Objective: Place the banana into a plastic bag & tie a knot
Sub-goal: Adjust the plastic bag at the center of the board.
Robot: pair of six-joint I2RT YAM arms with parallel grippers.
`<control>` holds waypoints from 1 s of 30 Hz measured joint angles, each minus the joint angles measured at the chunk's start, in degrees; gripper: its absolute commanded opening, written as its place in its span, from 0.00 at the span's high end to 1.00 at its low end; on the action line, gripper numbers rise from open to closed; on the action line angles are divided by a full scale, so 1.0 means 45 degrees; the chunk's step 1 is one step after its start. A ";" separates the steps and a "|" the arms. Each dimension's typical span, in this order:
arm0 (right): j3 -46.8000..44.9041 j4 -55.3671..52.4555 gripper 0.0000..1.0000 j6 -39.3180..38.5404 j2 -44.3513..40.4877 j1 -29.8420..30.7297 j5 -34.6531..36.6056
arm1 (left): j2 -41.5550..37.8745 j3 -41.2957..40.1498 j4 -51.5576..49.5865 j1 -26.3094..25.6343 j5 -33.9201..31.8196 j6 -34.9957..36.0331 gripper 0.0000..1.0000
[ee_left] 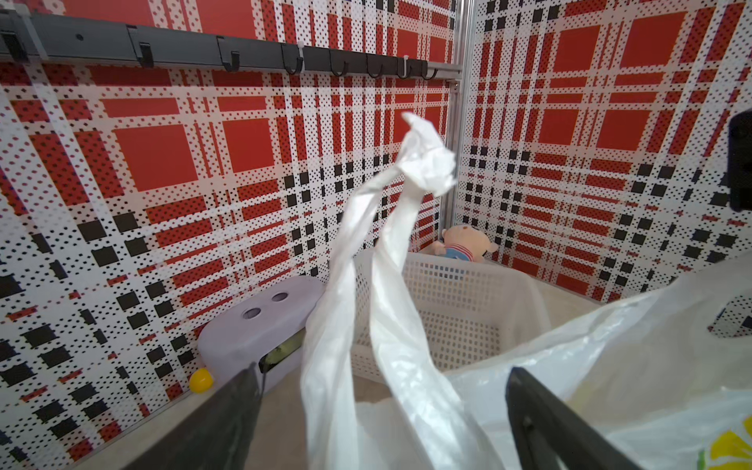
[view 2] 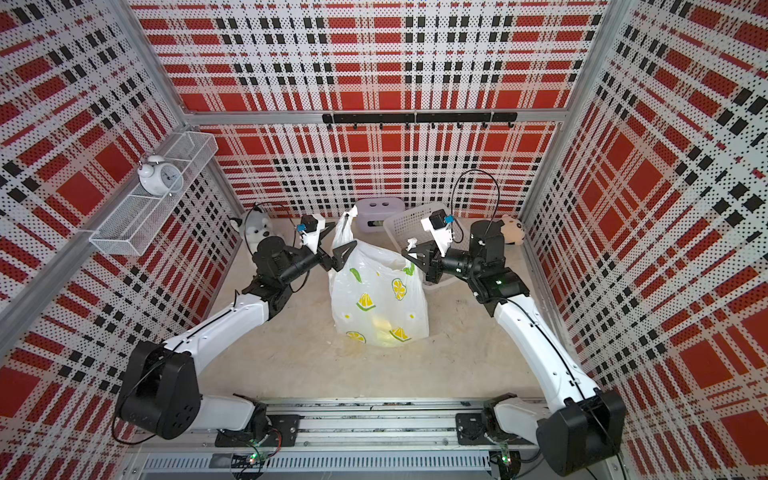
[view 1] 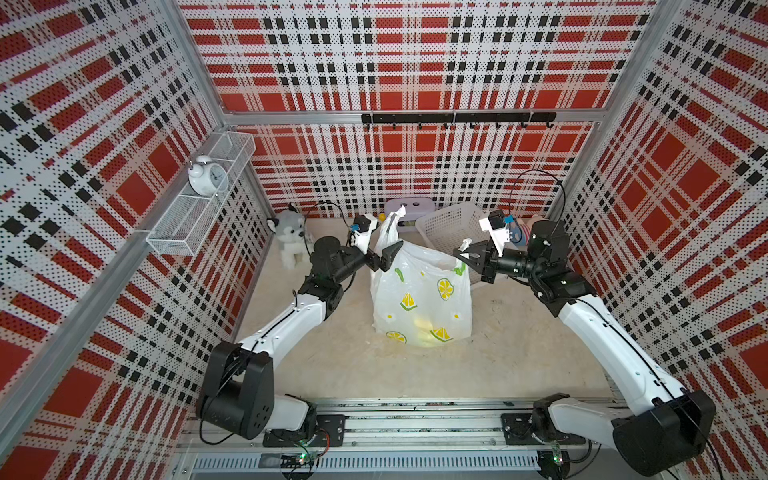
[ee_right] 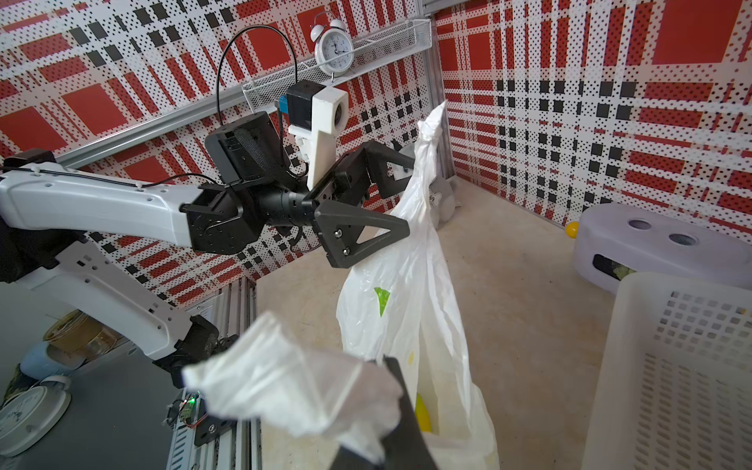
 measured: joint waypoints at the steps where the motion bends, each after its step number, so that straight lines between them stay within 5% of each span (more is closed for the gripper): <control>1: 0.0000 -0.0005 1.00 0.0000 0.0000 0.0000 -0.0005 | 0.0000 0.0058 -0.0126 -0.0126 -0.0223 0.0092 0.03; 7: 0.0000 -0.0029 1.00 -0.0010 0.0010 0.0000 0.0000 | -0.0219 0.0141 -0.1020 -0.0403 -0.1117 0.0389 0.01; 23: 0.0000 -0.0024 1.00 -0.0034 0.0262 0.0005 -0.0049 | -0.0457 0.0957 -0.2016 -0.1379 -0.3269 0.0884 0.31; 26: 0.0000 -0.0029 1.00 -0.0034 0.0262 0.0005 -0.0049 | -0.0359 0.1185 -0.2113 -0.1515 -0.3536 0.0962 0.27; 30: 0.0000 -0.0039 1.00 -0.0034 0.0267 0.0019 -0.0044 | -0.0019 0.1574 -0.2453 -0.1753 -0.4172 0.1122 0.08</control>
